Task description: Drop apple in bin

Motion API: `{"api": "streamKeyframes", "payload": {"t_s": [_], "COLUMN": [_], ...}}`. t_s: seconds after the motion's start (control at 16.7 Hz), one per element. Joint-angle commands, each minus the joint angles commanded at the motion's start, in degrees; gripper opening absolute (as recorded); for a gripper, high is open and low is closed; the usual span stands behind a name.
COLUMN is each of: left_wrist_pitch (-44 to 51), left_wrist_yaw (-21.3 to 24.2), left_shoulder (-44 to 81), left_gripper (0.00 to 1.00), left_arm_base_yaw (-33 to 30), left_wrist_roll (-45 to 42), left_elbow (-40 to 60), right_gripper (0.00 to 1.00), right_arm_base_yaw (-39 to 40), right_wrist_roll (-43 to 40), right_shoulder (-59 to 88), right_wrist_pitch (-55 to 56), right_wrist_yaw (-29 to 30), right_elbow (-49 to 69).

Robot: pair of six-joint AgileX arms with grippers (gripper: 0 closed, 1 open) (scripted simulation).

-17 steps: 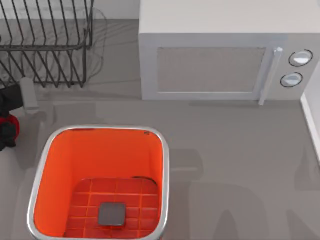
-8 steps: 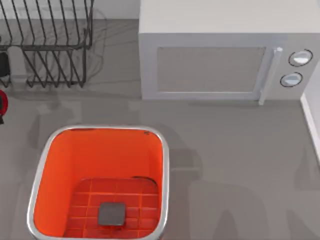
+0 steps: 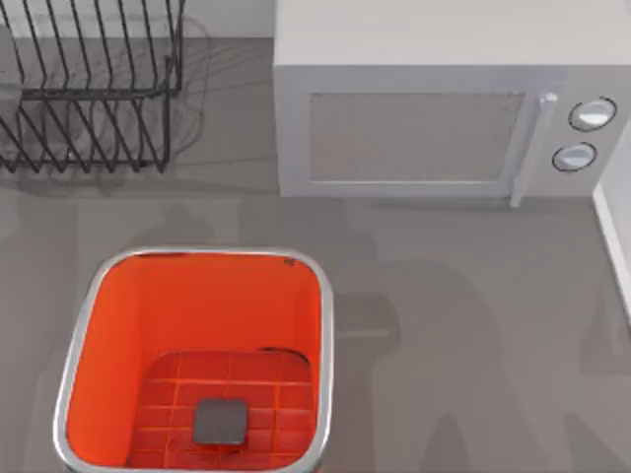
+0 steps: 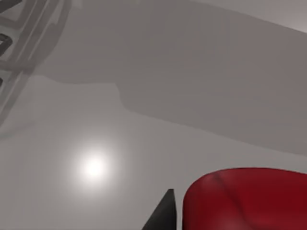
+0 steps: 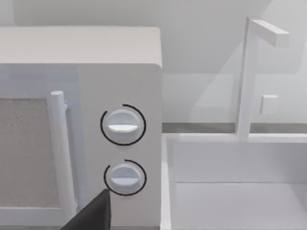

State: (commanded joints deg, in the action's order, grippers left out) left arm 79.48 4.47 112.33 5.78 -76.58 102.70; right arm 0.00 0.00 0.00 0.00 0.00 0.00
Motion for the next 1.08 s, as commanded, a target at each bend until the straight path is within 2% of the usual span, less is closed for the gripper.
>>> {"api": "streamKeyframes", "payload": {"t_s": [0.24, 0.42, 0.6, 0.9, 1.08], "left_wrist_pitch": [-0.1, -0.1, -0.4, -1.1, -1.9], "left_wrist_yaw": [-0.2, -1.2, -2.9, -6.4, -8.4], "left_shoulder": [-0.1, -2.6, -7.1, -16.3, -21.4], "left_gripper": [0.0, 0.0, 0.0, 0.0, 0.0], "left_arm_base_yaw": [-0.6, -6.2, -17.0, -40.8, -50.2], "left_wrist_roll": [0.4, 3.6, 9.4, 21.7, 28.0], "left_elbow": [-0.5, -3.1, -8.1, -18.9, -24.3], "right_gripper": [1.0, 1.0, 1.0, 1.0, 1.0], "right_arm_base_yaw": [0.0, 0.0, 0.0, 0.0, 0.0], "right_wrist_roll": [0.0, 0.0, 0.0, 0.0, 0.0], "right_shoulder": [0.0, 0.0, 0.0, 0.0, 0.0], "right_wrist_pitch": [0.0, 0.0, 0.0, 0.0, 0.0], "right_wrist_yaw": [0.0, 0.0, 0.0, 0.0, 0.0], "right_elbow": [0.0, 0.0, 0.0, 0.0, 0.0]}}
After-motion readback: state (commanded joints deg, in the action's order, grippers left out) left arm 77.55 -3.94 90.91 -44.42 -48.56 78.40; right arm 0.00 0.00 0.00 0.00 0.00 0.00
